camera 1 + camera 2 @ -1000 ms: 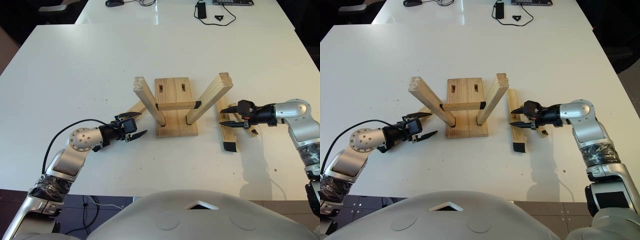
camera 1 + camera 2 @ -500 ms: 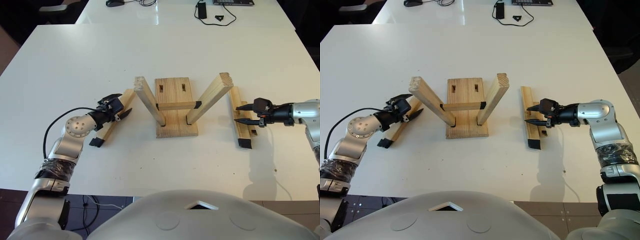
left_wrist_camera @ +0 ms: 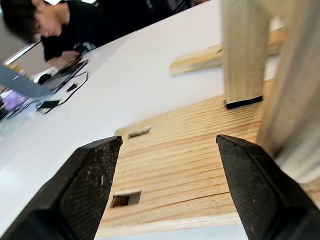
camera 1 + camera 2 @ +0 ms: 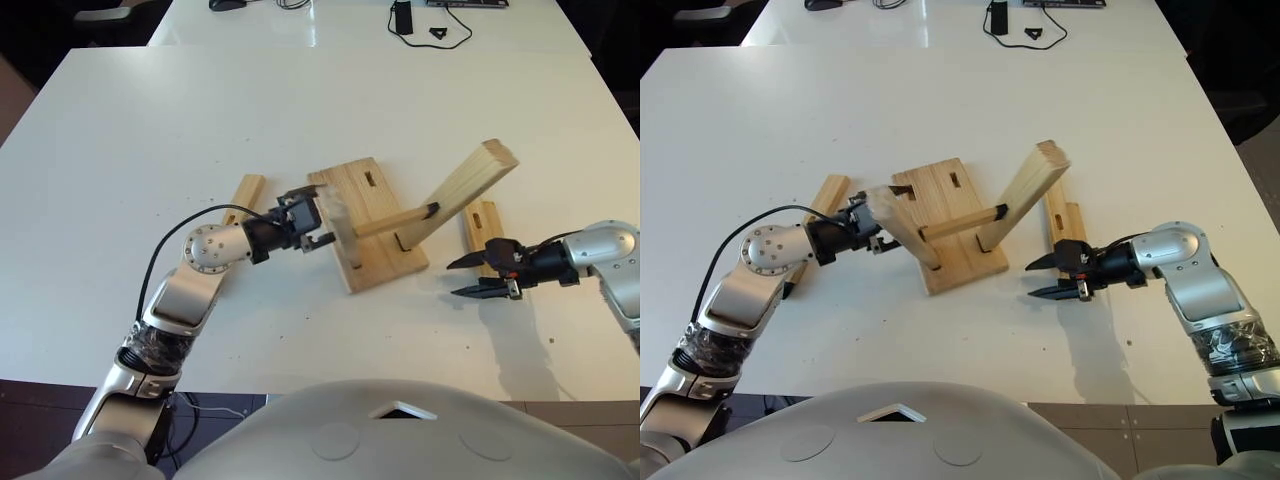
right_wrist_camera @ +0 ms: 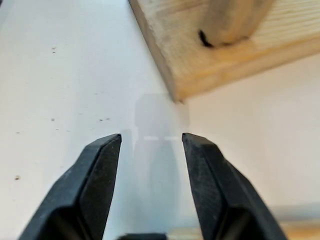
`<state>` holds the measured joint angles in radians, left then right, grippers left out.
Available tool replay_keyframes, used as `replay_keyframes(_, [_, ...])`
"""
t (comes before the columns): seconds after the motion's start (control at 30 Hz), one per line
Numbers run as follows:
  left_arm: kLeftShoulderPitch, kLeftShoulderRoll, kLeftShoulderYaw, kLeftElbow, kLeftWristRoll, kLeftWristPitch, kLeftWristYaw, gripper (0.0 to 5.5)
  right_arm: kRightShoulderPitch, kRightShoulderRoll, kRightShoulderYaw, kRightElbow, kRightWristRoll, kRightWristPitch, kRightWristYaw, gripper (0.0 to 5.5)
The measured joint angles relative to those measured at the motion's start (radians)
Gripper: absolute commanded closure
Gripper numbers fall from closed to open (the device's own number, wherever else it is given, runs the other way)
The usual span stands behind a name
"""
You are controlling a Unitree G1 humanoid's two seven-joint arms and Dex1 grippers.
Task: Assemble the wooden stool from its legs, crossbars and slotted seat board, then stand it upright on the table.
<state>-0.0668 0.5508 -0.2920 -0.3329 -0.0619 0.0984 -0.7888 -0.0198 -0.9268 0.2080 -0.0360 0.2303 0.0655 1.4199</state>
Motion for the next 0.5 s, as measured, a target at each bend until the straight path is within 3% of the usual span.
replay_keyframes(0.2, [0.049, 0.034, -0.029, -0.015, 0.024, 0.021, -0.022, 1.99, 0.01, 0.047, 0.047, -0.078, 0.002, 0.06, -0.024, 3.27])
replay_keyframes(0.5, [0.061, 0.007, -0.035, -0.017, 0.001, 0.065, -0.018, 1.99, -0.039, 0.073, 0.063, 0.02, -0.075, 0.044, -0.096, 3.27])
